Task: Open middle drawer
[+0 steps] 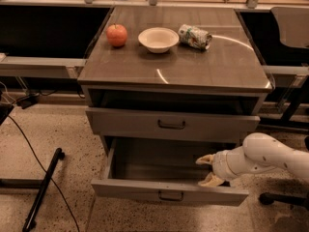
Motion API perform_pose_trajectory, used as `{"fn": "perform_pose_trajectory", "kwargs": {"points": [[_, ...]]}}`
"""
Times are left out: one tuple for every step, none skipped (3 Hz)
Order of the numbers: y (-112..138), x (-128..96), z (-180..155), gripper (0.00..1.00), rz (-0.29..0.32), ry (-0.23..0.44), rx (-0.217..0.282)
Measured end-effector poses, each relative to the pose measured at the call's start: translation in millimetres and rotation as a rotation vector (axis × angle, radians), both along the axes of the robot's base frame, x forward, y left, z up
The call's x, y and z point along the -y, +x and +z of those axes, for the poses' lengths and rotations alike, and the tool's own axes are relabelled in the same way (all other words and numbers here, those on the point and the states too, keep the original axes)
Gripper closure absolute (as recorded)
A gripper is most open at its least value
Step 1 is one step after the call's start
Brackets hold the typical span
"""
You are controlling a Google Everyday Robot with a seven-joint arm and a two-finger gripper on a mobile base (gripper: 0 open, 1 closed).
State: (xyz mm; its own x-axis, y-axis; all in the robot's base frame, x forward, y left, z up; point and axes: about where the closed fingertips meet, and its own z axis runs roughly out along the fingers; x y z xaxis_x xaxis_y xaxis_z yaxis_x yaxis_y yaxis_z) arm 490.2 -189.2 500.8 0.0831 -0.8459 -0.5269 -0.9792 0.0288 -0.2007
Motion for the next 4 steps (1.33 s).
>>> {"fn": "perform_pose_trajectory", "kwargs": {"points": [[18.0, 4.5, -5.3, 0.7, -0.036, 0.004, 0.019], [37.7, 2.7, -24.1, 0.95, -0.061, 0.007, 0.005], [54.6, -13.2, -57.5, 1.0, -0.065, -0.009, -0.04], [62.1, -25.4, -76.1, 1.0, -0.064, -0.024, -0.065]]}}
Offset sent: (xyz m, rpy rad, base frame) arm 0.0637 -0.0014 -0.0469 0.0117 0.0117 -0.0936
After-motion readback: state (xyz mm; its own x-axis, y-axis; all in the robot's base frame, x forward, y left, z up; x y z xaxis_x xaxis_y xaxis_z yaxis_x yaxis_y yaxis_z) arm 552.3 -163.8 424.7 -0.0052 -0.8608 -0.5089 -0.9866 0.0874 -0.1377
